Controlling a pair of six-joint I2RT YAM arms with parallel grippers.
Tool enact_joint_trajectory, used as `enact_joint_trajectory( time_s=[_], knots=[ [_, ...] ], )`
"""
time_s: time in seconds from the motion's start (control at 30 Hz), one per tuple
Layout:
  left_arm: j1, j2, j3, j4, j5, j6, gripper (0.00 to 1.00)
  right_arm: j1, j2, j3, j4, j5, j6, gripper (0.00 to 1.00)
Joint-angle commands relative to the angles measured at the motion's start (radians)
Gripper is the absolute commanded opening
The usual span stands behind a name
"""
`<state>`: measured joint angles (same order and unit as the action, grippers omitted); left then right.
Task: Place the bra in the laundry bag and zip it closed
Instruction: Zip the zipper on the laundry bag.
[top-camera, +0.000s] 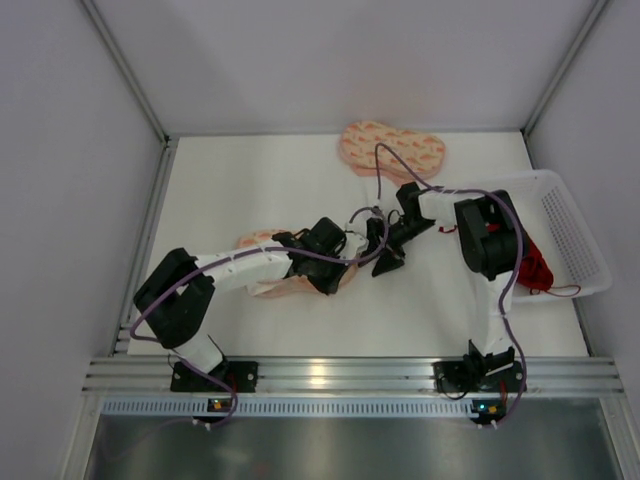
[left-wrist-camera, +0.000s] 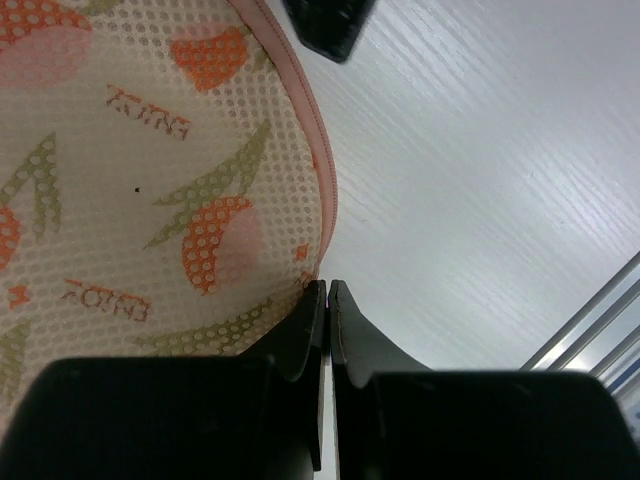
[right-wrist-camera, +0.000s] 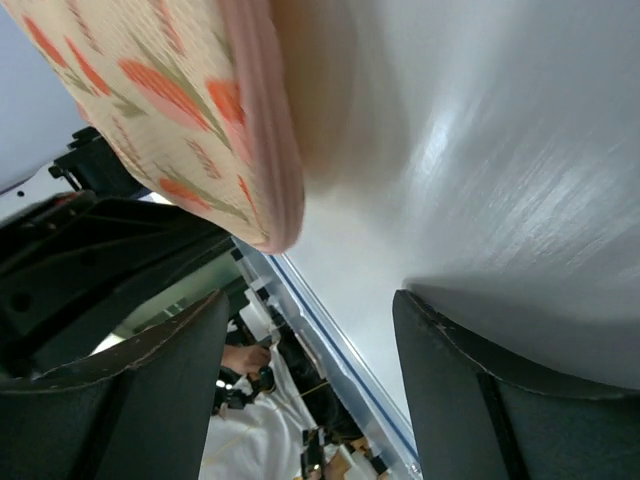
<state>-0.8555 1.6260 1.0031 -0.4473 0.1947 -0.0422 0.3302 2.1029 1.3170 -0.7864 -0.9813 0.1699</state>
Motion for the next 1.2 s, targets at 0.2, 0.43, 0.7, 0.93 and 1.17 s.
enact_joint_trajectory(
  time_s=[0.2, 0.43, 0.7, 0.93, 1.17],
  knots=[
    [0.013, -0.018, 0.034, 0.016, 0.109, -0.041, 0.0, 0.072, 0.055, 0.021, 0.102, -0.042, 0.058, 0.6],
    [0.013, -0.054, 0.002, 0.03, 0.112, 0.072, 0.0, 0.073, 0.08, 0.076, 0.122, -0.04, 0.072, 0.0],
    [0.012, -0.167, -0.116, 0.032, 0.091, 0.195, 0.0, 0.014, 0.068, 0.076, 0.148, -0.011, 0.086, 0.0],
    [0.012, -0.264, -0.239, 0.032, 0.04, 0.258, 0.0, -0.037, 0.077, 0.105, 0.136, 0.015, 0.069, 0.0],
    [0.012, -0.285, -0.288, 0.018, -0.005, 0.393, 0.0, -0.054, 0.114, 0.212, 0.041, 0.059, -0.015, 0.0]
  ],
)
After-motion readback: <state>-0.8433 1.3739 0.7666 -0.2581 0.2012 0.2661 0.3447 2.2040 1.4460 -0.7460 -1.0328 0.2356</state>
